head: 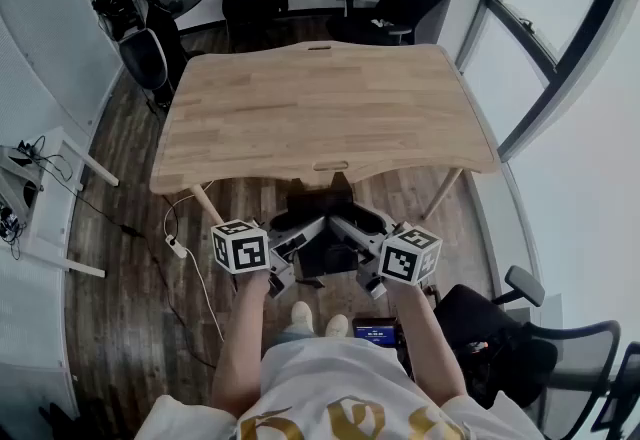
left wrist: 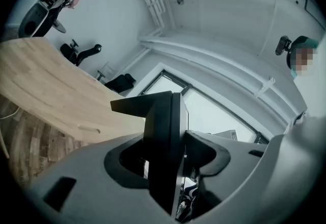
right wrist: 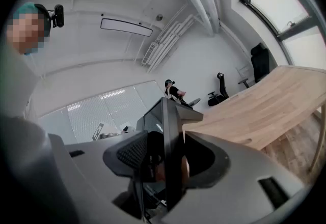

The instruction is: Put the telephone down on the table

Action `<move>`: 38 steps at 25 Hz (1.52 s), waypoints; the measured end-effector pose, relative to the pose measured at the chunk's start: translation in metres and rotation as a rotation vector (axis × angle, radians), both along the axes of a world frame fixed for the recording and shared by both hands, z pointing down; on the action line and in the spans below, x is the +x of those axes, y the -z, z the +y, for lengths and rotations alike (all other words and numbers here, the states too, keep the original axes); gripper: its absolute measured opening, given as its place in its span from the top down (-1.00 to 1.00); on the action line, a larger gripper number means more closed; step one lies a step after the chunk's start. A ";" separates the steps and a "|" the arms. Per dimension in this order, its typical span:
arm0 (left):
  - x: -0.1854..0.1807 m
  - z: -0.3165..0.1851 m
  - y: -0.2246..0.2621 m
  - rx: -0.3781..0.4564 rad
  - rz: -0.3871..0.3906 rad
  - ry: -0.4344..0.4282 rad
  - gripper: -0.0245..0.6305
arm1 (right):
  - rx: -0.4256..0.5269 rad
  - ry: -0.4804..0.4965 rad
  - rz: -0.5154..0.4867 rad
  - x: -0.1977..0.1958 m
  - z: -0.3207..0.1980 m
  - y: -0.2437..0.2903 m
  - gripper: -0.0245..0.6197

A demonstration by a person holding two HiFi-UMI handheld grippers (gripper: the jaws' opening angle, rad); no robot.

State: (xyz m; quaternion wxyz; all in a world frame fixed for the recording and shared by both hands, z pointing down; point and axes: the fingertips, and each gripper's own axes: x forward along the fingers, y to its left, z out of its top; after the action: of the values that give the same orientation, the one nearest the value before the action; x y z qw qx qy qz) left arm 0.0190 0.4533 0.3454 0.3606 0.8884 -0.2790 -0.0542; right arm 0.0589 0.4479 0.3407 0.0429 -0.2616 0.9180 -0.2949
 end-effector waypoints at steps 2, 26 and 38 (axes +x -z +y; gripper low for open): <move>0.000 0.001 -0.001 -0.002 -0.007 -0.001 0.26 | -0.010 0.023 0.006 -0.001 0.000 -0.002 0.27; 0.007 -0.025 0.002 0.024 -0.001 -0.006 0.26 | -0.013 0.048 -0.002 0.005 -0.026 0.002 0.27; 0.010 -0.113 -0.019 0.023 0.004 -0.029 0.26 | -0.046 0.029 -0.004 0.008 -0.113 -0.019 0.27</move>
State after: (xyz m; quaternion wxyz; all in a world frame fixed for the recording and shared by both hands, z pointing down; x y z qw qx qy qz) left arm 0.0292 0.3404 0.3644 0.3518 0.8962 -0.2650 -0.0537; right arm 0.0672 0.3352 0.3602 0.0345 -0.2486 0.9145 -0.3172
